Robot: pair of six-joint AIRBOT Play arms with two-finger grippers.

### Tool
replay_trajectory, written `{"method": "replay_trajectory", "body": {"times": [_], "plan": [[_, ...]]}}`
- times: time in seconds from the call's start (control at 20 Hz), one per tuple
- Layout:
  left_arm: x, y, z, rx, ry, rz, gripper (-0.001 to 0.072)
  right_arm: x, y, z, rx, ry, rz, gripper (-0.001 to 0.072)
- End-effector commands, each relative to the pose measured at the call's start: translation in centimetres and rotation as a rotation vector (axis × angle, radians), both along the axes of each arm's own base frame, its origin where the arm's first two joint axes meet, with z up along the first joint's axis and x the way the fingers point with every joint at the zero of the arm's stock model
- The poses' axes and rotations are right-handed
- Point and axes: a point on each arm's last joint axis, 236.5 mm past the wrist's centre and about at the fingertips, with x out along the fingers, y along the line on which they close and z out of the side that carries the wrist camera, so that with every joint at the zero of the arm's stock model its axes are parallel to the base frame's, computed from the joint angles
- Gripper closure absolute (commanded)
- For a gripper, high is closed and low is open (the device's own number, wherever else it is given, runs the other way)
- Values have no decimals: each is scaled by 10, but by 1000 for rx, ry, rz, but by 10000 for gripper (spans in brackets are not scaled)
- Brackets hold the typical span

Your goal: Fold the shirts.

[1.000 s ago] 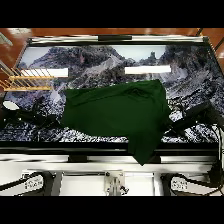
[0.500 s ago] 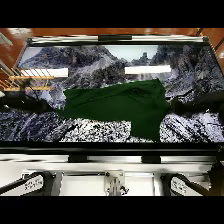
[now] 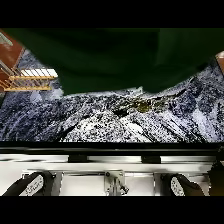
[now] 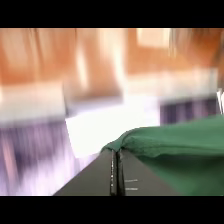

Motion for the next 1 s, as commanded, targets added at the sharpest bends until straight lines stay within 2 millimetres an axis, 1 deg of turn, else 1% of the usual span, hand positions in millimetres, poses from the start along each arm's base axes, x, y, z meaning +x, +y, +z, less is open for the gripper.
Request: {"method": "replay_trajectory", "body": {"times": [0.0, 0.05, 0.1, 0.2, 0.3, 0.4, 0.45, 0.5, 0.55, 0.6, 0.65, 0.75, 0.8, 0.9, 0.95], "plan": [[-103, -10, 99, 24, -349, 75, 680, -98, 14, 84, -112, -279, -101, 637], [-116, -8, 100, 58, -364, 111, 680, -111, 16, 84, -141, -283, -121, 637], [-125, -5, 100, 68, -364, 145, 680, -120, 17, 82, -169, -276, -139, 637], [-133, 9, 94, 70, -329, 220, 680, -131, 16, 76, -214, -255, -178, 637], [-126, 19, 72, 125, -243, 269, 680, -129, 10, 65, -241, -208, -203, 637], [-108, 28, 39, 167, -112, 288, 680, -112, 5, 41, -247, -100, -197, 637], [-97, 35, 19, 182, -43, 302, 679, -98, 2, 20, -258, -9, -185, 637], [-86, 45, 0, 197, 24, 324, 679, -83, -2, -5, -268, 100, -170, 637], [-71, 56, -25, 210, 105, 345, 679, -67, -6, -38, -263, 236, -142, 637], [-54, 65, -55, 218, 197, 352, 679, -54, -8, -71, -237, 379, -104, 637], [-38, 69, -84, 215, 284, 340, 679, -41, -9, -107, -199, 532, -57, 637], [-4, 78, -151, 197, 467, 310, 679, -15, -5, -182, -102, 816, 59, 637], [12, 82, -190, 186, 566, 295, 680, 2, -4, -210, -53, 898, 105, 637], [39, 89, -262, 164, 749, 263, 680, 48, -4, -265, 49, 993, 156, 637], [52, 92, -291, 154, 822, 251, 680, 76, -4, -293, 74, 1016, 156, 637]]}}
